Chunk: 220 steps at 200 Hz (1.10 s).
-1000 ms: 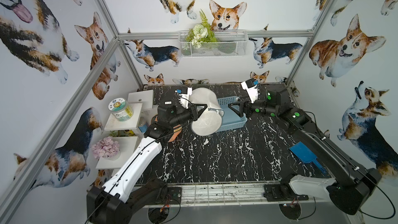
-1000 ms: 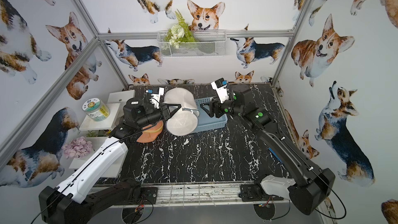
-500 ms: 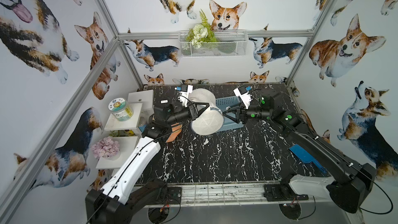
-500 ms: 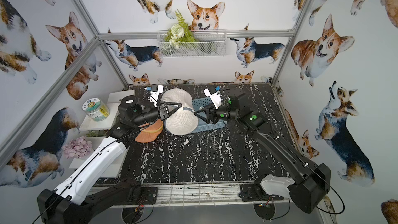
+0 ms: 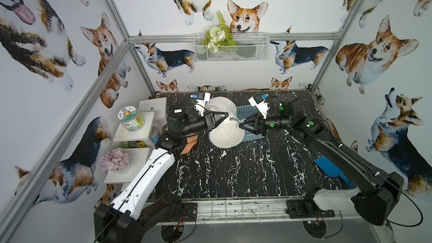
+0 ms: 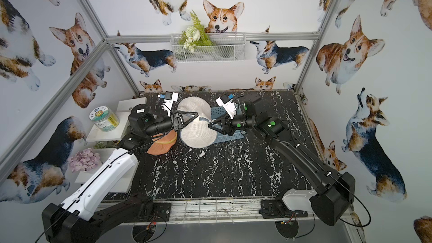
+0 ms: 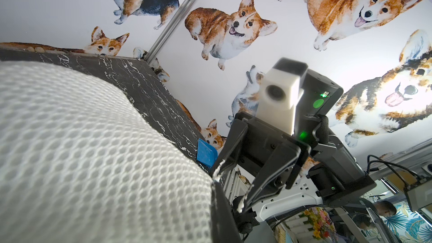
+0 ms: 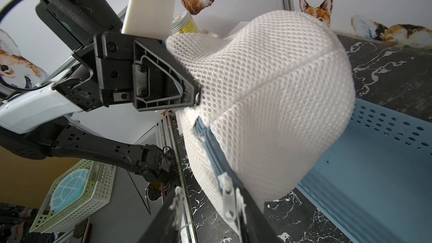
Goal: Turn the laundry bag inside out
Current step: Zip the zipper on the laundry bag.
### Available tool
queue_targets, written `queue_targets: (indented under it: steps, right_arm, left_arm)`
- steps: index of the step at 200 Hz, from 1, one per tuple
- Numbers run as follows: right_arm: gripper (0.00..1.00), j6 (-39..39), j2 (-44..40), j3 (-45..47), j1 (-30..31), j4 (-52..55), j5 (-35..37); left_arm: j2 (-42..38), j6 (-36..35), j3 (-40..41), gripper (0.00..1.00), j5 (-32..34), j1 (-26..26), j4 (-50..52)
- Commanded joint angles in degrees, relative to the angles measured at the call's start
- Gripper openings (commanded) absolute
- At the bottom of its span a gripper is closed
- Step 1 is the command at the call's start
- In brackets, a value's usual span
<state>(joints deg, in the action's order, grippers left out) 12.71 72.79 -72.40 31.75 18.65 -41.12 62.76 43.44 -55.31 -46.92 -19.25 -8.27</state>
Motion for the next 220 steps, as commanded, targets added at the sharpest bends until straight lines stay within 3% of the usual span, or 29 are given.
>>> queue_targets:
  steps: [1, 169, 220]
  right_arm:
    - [0.42, -1.83, 0.40, -0.79, 0.24, 1.89, 2.74]
    - [0.02, -2.46, -1.16, 0.45, -0.78, 4.17, 6.71]
    - [0.00, -1.94, -2.60, 4.20, -2.13, 4.68, 6.65]
  left_arm:
    - [-0.01, 0.47, 0.22, 0.00, -0.81, 0.08, -3.13]
    - [-0.76, 0.15, 0.55, 0.00, 0.16, 0.83, -1.75]
    - [-1.81, 1.50, 1.12, 0.00, 0.82, 2.25, -3.18]
